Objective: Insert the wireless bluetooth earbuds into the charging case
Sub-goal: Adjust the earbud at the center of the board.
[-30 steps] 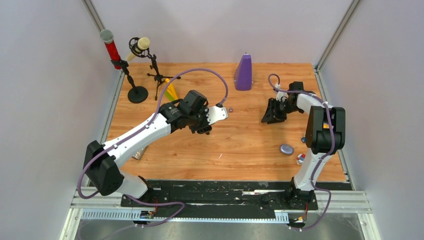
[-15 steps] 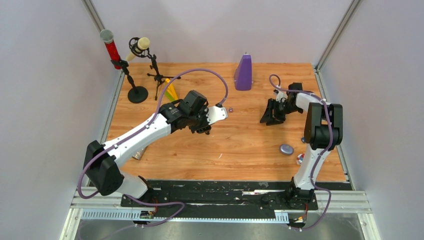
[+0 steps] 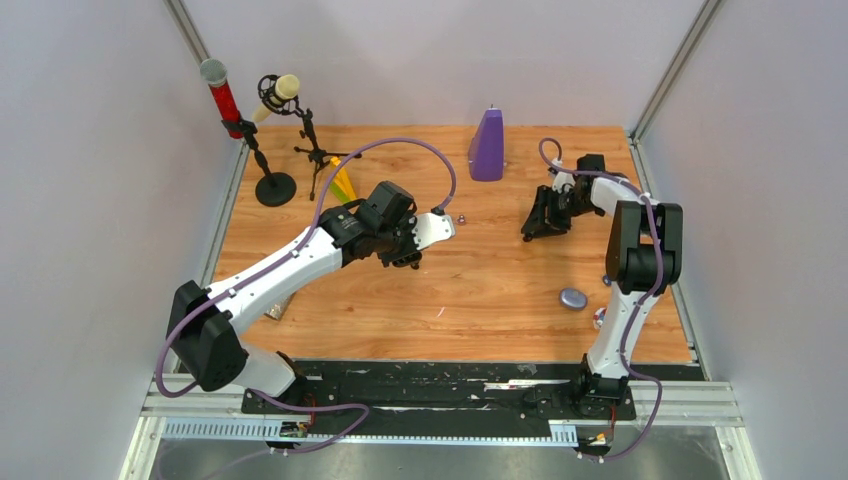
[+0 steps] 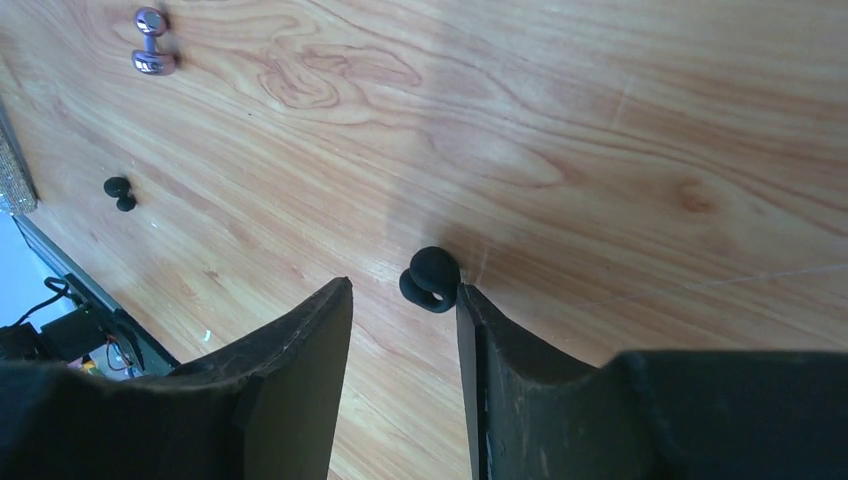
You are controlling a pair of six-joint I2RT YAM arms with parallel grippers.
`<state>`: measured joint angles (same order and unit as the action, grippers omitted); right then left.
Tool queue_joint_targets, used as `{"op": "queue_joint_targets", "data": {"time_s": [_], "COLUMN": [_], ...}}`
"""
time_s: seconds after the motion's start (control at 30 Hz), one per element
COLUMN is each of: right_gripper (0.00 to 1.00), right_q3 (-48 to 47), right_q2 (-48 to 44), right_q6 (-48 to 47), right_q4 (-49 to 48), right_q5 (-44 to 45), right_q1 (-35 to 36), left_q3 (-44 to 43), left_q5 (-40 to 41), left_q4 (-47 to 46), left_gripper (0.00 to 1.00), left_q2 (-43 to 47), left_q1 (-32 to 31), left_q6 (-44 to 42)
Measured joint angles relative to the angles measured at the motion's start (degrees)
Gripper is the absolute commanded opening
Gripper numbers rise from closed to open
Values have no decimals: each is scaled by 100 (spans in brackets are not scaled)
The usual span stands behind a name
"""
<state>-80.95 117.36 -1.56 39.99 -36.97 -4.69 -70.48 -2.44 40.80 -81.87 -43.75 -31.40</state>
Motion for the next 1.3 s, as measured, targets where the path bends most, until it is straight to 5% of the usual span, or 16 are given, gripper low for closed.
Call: {"op": "queue_joint_targets", "data": {"time_s": [0.57,1.3], "right_gripper": [37,40], "right_q3": [-225,-195], "right_q2": [153,-420], "right_q6": [2,-105], "right_q4": [-35,-136], "right_q5": [-221,1327], "right_q1": [179,1401], "left_q3": [9,37], "left_q5": [0,-4], "left_q4": [-35,-37], "left_gripper": [25,25], "left_q2": [0,0], "left_q1": [-4,-4], "left_q6": [0,0]}}
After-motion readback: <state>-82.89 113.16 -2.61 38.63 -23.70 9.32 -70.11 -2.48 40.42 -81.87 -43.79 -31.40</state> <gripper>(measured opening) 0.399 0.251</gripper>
